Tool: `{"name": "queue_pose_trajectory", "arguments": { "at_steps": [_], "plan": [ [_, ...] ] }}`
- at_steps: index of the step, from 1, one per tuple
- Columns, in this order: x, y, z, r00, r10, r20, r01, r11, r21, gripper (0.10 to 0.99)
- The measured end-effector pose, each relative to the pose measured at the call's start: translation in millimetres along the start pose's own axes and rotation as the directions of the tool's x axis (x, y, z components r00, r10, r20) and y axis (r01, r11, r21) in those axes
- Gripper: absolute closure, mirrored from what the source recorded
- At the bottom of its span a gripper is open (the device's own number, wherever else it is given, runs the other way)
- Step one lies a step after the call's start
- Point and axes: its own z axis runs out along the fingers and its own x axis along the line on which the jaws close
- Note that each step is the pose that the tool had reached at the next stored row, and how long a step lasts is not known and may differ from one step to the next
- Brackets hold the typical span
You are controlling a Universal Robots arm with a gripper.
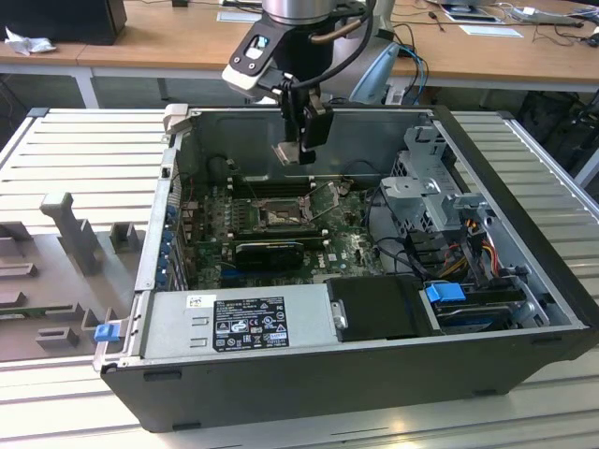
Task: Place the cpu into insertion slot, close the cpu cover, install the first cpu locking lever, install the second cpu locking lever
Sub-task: 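Place the cpu into insertion slot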
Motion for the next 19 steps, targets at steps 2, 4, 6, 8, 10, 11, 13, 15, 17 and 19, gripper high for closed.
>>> {"name": "queue_pose_trajectory", "arguments": {
  "at_steps": [2,4,6,8,10,11,13,15,17,19],
  "plan": [
    [0.0,0.0,0.3,1.0000,0.003,0.0003,-0.003,1.0000,0.000,0.557],
    [0.0,-0.1,0.6,1.0000,0.007,0.0006,-0.007,1.0000,0.000,0.557],
    [0.0,-0.1,0.9,0.9999,0.012,0.0010,-0.012,0.9999,0.000,0.557],
    [0.0,-0.1,1.1,0.9999,0.014,0.0012,-0.014,0.9999,0.000,0.557],
    [0.0,-0.1,1.3,0.9999,0.017,0.0015,-0.017,0.9999,0.000,0.557],
    [0.0,-0.1,1.6,0.9998,0.019,0.0016,-0.019,0.9998,0.000,0.557],
    [0.0,-0.2,2.4,0.9997,0.023,0.0019,-0.023,0.9997,-0.001,0.557],
    [-0.1,-0.3,3.5,0.9995,0.031,0.0027,-0.031,0.9995,-0.001,0.557],
    [-0.1,-0.4,5.0,0.9983,0.058,0.0051,-0.058,0.9983,-0.001,0.557],
    [-0.1,-0.5,5.7,0.9976,0.069,0.0061,-0.069,0.9976,-0.002,0.557]
  ]
}}
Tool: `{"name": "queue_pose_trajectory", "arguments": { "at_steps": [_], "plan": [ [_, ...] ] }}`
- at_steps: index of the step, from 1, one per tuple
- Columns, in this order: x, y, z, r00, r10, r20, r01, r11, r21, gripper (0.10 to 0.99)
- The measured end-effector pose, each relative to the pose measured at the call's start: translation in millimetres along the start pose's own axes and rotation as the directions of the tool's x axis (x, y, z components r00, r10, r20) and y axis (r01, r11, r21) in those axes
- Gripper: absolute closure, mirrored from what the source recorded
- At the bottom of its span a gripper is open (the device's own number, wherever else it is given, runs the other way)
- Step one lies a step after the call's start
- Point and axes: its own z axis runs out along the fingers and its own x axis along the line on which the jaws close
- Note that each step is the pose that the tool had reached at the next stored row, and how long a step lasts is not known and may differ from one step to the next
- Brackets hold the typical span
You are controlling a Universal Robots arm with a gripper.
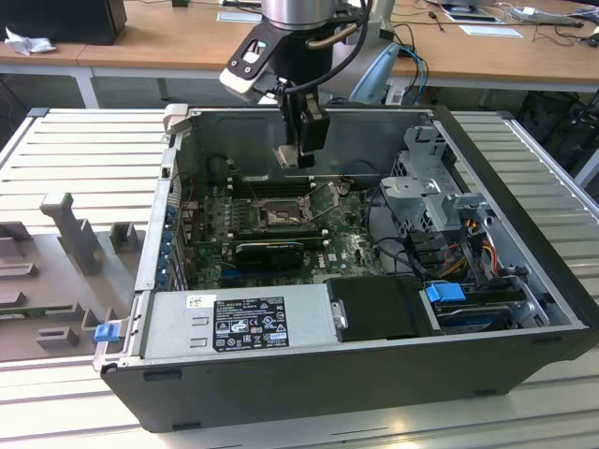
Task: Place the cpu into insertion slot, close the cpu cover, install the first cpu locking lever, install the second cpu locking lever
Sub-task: 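Place the cpu into insertion slot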
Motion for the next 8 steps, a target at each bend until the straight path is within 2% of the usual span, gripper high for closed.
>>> {"name": "queue_pose_trajectory", "arguments": {
  "at_steps": [8],
  "plan": [
    [-0.1,-0.2,2.4,0.9991,0.041,0.0036,-0.041,0.9992,-0.001,0.557]
  ]
}}
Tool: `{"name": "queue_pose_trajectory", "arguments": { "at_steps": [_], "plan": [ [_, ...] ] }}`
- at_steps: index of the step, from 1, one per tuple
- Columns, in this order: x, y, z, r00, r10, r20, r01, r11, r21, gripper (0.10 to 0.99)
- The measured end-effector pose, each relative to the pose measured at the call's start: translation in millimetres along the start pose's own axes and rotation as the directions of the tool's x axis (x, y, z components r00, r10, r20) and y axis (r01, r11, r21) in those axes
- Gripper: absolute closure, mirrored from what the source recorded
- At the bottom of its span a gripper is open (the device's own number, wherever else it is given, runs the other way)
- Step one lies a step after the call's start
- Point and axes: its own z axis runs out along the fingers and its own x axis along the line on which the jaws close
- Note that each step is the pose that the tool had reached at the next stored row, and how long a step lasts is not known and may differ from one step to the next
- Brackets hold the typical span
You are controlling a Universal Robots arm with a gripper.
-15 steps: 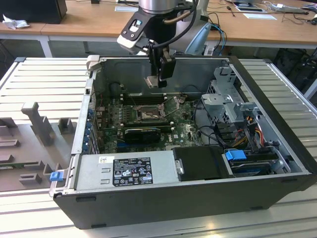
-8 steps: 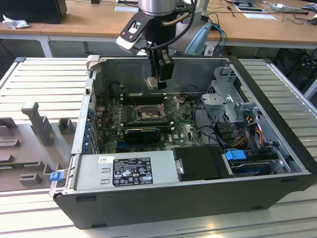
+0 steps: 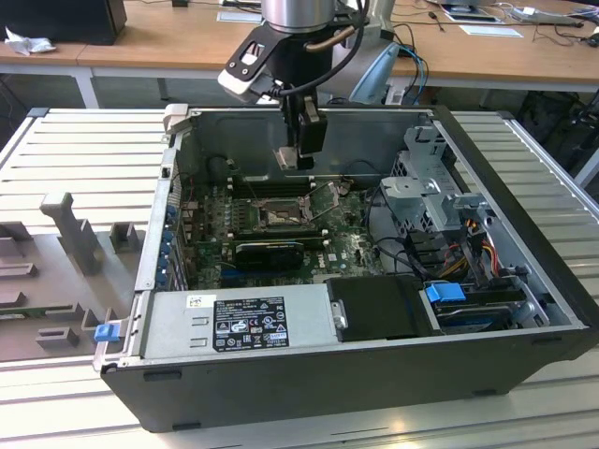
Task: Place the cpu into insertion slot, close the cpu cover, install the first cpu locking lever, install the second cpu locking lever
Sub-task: 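Place the cpu into insertion slot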
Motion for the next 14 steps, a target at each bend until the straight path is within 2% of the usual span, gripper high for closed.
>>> {"name": "queue_pose_trajectory", "arguments": {
  "at_steps": [14],
  "plan": [
    [0.0,-0.2,2.4,0.9984,0.056,0.0050,-0.056,0.9984,-0.001,0.557]
  ]
}}
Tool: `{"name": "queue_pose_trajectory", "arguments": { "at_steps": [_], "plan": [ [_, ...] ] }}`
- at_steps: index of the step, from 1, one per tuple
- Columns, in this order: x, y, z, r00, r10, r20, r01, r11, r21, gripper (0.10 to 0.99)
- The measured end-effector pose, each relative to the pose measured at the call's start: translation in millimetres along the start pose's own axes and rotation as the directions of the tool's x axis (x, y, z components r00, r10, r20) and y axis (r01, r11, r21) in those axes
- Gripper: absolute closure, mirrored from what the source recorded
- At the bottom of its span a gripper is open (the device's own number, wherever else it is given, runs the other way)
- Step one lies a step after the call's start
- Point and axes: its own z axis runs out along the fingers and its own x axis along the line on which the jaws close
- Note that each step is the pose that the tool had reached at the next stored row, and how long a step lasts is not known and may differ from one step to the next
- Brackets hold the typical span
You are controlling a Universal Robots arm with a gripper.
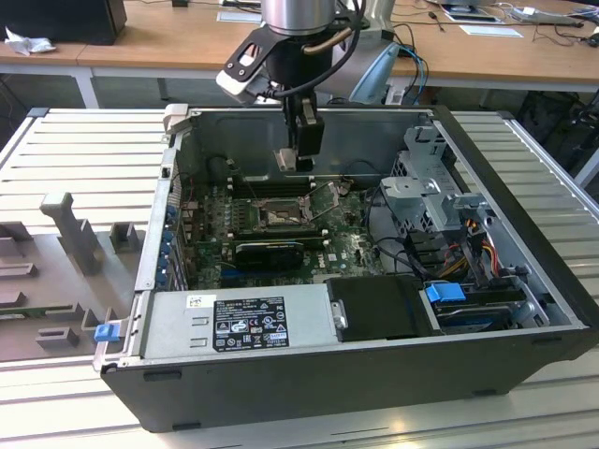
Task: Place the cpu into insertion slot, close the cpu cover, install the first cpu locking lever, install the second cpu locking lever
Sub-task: 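Place the cpu into insertion slot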
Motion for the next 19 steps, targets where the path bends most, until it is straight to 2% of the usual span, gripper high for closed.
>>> {"name": "queue_pose_trajectory", "arguments": {
  "at_steps": [13,16,19],
  "plan": [
    [0.2,-0.5,5.2,0.9975,0.070,0.0063,-0.070,0.9976,-0.001,0.557],
    [1.0,-0.7,9.4,0.9958,0.091,0.0080,-0.091,0.9959,-0.002,0.557],
    [1.3,-1.5,17.8,0.9943,0.106,0.0093,-0.106,0.9943,-0.001,0.557]
  ]
}}
